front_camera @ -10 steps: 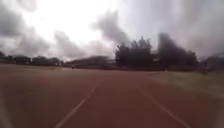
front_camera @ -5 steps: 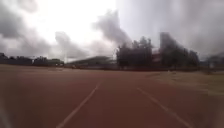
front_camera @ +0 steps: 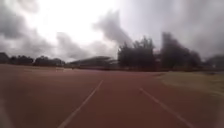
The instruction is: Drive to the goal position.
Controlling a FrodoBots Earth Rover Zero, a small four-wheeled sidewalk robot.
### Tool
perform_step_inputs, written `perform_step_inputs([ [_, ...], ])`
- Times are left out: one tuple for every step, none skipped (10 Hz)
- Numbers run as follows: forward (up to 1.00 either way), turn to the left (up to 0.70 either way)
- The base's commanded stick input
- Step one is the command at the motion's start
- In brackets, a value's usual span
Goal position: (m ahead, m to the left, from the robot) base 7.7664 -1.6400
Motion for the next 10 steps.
perform_step_inputs([
  [0.85,0.00],
  [0.85,0.00],
  [0.85,0.00],
  [0.85,0.00],
  [0.85,0.00],
  [0.85,0.00],
  [0.85,0.00],
  [0.85,0.00],
  [0.85,0.00],
  [0.85,0.00],
])
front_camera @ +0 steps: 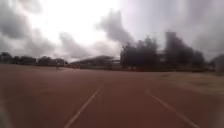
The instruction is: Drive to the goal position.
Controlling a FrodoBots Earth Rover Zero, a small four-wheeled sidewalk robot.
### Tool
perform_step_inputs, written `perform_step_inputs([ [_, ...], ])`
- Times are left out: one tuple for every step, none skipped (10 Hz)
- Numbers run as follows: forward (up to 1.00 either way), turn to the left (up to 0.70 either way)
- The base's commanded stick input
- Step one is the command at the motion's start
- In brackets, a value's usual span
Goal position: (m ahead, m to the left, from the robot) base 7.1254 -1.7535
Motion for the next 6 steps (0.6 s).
perform_step_inputs([
  [0.85,0.00],
  [0.85,0.00],
  [0.85,0.00],
  [0.85,0.00],
  [0.85,0.00],
  [0.85,-0.34],
])
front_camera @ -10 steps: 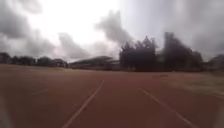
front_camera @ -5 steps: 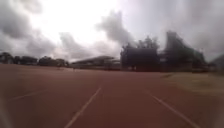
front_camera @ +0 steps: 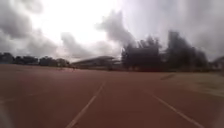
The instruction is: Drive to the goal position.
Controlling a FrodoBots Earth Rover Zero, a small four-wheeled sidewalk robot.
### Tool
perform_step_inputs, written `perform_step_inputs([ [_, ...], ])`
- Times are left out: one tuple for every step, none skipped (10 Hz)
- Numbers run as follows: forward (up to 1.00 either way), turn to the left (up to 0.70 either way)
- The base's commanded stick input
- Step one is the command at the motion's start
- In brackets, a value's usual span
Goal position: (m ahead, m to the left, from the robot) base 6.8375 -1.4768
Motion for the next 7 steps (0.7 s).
perform_step_inputs([
  [0.85,-0.34],
  [0.85,-0.34],
  [0.85,-0.34],
  [0.85,-0.34],
  [0.85,0.00],
  [0.85,0.00],
  [0.85,0.00],
])
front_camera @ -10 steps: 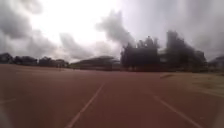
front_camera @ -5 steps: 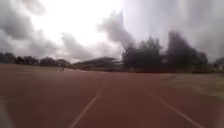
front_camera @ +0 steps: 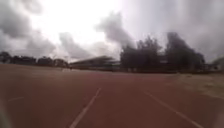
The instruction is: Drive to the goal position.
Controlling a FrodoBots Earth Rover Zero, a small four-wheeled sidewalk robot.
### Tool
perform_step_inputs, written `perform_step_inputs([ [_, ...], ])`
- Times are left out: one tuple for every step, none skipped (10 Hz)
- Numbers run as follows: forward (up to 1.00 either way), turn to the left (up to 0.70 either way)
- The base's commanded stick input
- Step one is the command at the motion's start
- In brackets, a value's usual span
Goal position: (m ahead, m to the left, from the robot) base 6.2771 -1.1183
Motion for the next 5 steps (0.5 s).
perform_step_inputs([
  [0.85,0.00],
  [0.85,0.00],
  [0.85,0.00],
  [0.85,0.00],
  [0.85,0.00],
])
